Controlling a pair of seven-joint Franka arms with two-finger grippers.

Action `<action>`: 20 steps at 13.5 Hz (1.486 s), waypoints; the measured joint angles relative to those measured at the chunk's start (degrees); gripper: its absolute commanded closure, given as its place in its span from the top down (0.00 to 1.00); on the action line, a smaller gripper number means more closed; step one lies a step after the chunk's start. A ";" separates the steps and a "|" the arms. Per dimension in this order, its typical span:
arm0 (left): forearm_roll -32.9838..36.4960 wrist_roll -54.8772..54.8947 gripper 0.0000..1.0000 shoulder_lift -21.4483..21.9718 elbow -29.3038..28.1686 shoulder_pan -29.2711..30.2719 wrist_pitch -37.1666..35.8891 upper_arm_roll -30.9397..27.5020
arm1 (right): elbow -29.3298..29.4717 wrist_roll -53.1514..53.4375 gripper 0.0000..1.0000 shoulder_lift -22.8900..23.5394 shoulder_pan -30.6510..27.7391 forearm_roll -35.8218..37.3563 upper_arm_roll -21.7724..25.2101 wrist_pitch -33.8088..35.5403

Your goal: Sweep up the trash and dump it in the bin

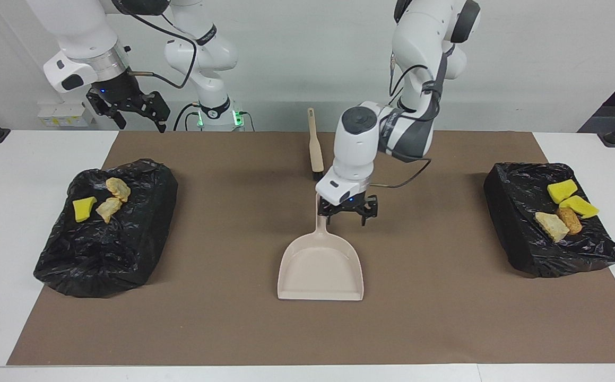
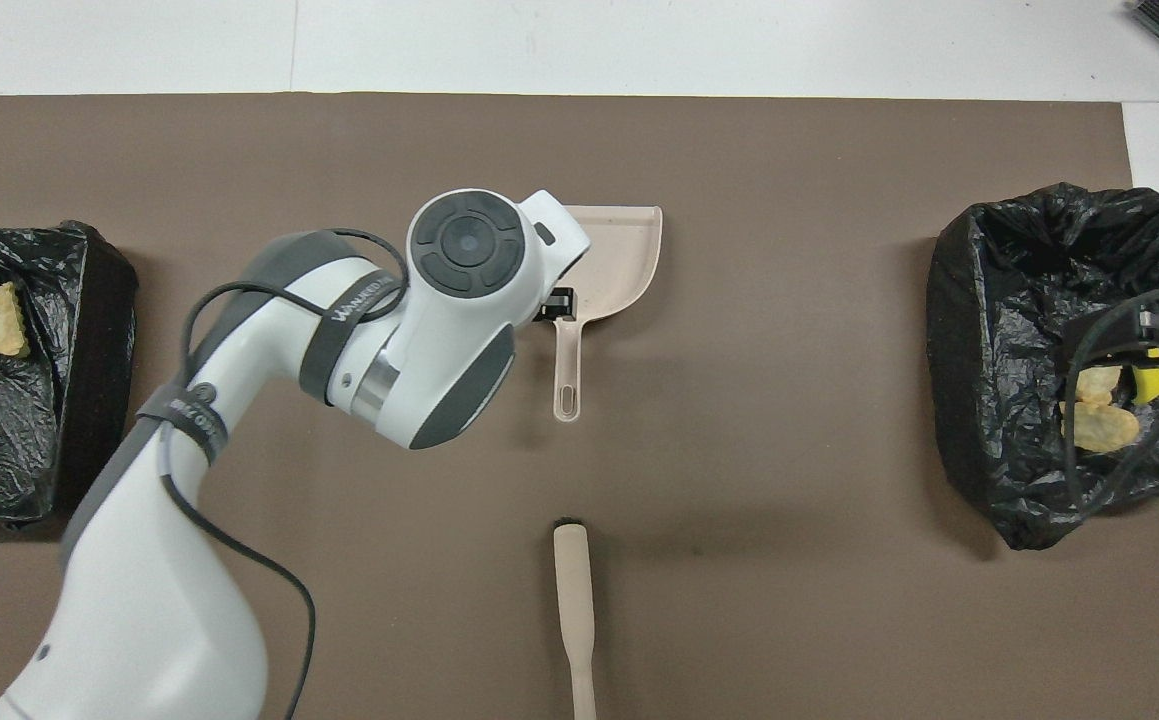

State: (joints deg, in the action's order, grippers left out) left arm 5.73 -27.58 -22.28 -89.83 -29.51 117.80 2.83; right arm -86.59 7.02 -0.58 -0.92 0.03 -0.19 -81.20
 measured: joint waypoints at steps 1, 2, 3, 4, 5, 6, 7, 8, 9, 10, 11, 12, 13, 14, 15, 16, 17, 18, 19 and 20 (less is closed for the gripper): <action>0.01 1.16 1.00 1.92 -0.61 1.38 -0.89 -0.06 | 0.00 0.00 1.00 0.00 0.00 0.00 0.00 0.00; 0.04 3.17 1.00 3.61 -0.92 2.82 -1.62 -0.09 | 0.00 0.00 1.00 0.00 0.00 0.00 0.00 0.00; 0.05 5.98 1.00 5.14 -1.10 4.16 -2.37 -0.14 | 0.00 0.00 1.00 0.00 0.00 0.00 0.00 0.00; 0.06 9.07 1.00 6.71 -1.16 5.67 -3.38 -0.18 | 0.00 0.00 1.00 0.00 0.00 0.00 0.00 0.00; 0.06 12.01 1.00 8.40 -1.17 7.42 -4.59 -0.22 | 0.00 0.00 1.00 0.00 0.00 0.00 0.00 0.00; 0.06 14.73 1.00 10.20 -1.18 9.26 -6.12 -0.26 | 0.00 0.00 1.00 0.00 0.00 0.00 0.00 0.00; 0.06 17.36 1.00 12.03 -1.15 11.11 -7.68 -0.32 | 0.00 0.00 1.00 0.00 0.00 0.00 0.00 0.00; 0.06 19.83 1.00 13.79 -1.09 12.92 -9.05 -0.37 | 0.00 0.00 1.00 0.00 0.00 0.00 0.00 0.00; 0.06 22.26 1.00 15.38 -0.95 14.67 -10.44 -0.40 | 0.00 0.00 1.00 0.00 0.00 0.00 0.00 0.00; 0.06 24.98 1.00 16.89 -0.50 16.42 -12.38 -0.46 | 0.00 0.00 1.00 0.00 0.00 0.00 0.00 0.00; 0.05 27.74 1.00 18.09 0.42 18.10 -15.18 -0.56 | 0.00 0.00 1.00 0.00 0.00 0.00 0.00 0.00; 0.01 30.58 1.00 18.85 1.85 19.67 -18.36 -0.66 | 0.00 0.00 1.00 0.00 0.00 0.00 0.00 0.00; -0.06 32.99 1.00 19.20 3.67 20.96 -21.57 -0.70 | 0.00 0.00 1.00 0.00 0.00 0.00 0.00 0.00; -0.22 34.45 1.00 19.28 5.52 22.08 -24.46 -0.70 | 0.00 0.00 1.00 0.00 0.00 0.00 0.00 0.00; -0.60 35.16 1.00 19.27 7.28 23.19 -26.53 -0.68 | 0.00 0.00 1.00 0.00 0.00 0.00 0.00 0.00; -1.02 35.58 1.00 19.26 8.74 23.98 -27.85 -0.67 | 0.00 0.00 1.00 0.00 0.00 0.00 0.00 0.00; -1.45 35.65 1.00 19.24 9.77 24.42 -28.65 -0.67 | 0.00 0.00 1.00 0.00 0.00 0.00 0.00 0.00; -1.83 35.65 1.00 19.24 10.33 24.76 -28.90 -0.67 | 0.00 0.00 1.00 0.00 0.00 0.00 0.00 0.00; -2.44 35.64 1.00 19.24 10.52 24.97 -29.02 -0.69 | 0.00 0.00 1.00 0.00 0.00 0.00 0.00 0.00; -3.46 35.60 1.00 19.23 10.61 25.29 -29.16 -0.67 | 0.00 0.00 1.00 0.00 0.00 0.00 0.00 0.00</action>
State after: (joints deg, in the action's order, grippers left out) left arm 2.27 8.02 -3.05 -79.22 -4.22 88.64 2.16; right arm -86.59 7.02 -0.58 -0.92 0.03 -0.19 -81.20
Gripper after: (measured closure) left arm 0.000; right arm 0.000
